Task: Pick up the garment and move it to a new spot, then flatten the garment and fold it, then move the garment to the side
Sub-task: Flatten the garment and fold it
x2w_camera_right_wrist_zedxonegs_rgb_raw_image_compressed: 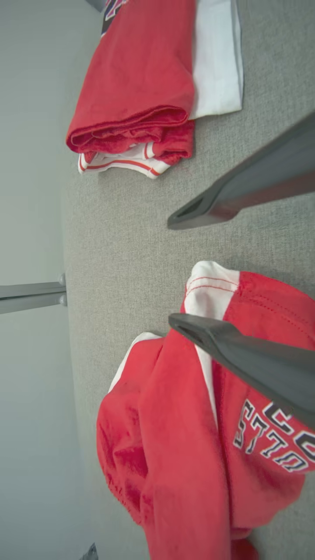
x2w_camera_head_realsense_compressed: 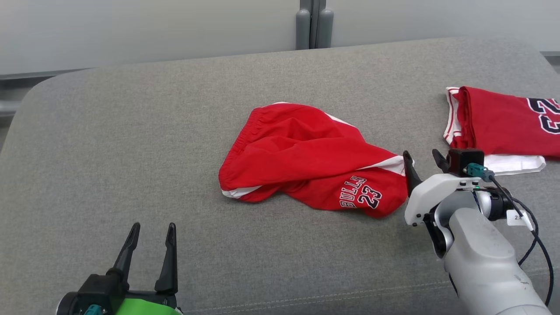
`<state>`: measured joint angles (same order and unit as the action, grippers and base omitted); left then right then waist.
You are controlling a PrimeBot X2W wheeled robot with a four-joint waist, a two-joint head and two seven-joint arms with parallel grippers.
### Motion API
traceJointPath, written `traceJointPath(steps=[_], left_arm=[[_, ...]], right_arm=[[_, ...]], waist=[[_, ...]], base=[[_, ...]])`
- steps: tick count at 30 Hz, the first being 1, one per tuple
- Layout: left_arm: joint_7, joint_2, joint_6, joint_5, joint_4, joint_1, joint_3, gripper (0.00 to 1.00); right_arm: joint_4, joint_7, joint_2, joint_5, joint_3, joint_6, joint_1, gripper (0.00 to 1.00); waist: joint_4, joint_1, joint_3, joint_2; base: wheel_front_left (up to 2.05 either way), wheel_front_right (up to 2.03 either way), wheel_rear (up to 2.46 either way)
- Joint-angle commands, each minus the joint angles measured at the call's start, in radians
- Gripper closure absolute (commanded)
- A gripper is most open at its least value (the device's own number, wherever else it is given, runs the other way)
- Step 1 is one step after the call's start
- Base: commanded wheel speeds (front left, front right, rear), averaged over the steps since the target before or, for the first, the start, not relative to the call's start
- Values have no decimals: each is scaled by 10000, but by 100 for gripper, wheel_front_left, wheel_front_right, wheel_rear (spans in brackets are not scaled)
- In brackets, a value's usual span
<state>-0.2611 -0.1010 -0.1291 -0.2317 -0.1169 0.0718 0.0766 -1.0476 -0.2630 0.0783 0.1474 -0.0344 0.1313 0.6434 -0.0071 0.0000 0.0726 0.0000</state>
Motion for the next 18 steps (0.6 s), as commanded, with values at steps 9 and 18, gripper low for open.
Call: traceJointPath(steps=[9, 18], left_arm=[[-38, 325, -24, -259, -304, 415, -185, 0], [-38, 483, 271, -1032, -601, 634, -349, 0]], right_arm=[[2824, -40, -269, 609, -905, -13, -2133, 0], [6297, -40, -264, 1266, -1404, -13, -4641, 0]], waist=[[-415, 0, -651, 0], [-745, 0, -887, 0]], base=[[0, 0, 0], [0, 0, 0]])
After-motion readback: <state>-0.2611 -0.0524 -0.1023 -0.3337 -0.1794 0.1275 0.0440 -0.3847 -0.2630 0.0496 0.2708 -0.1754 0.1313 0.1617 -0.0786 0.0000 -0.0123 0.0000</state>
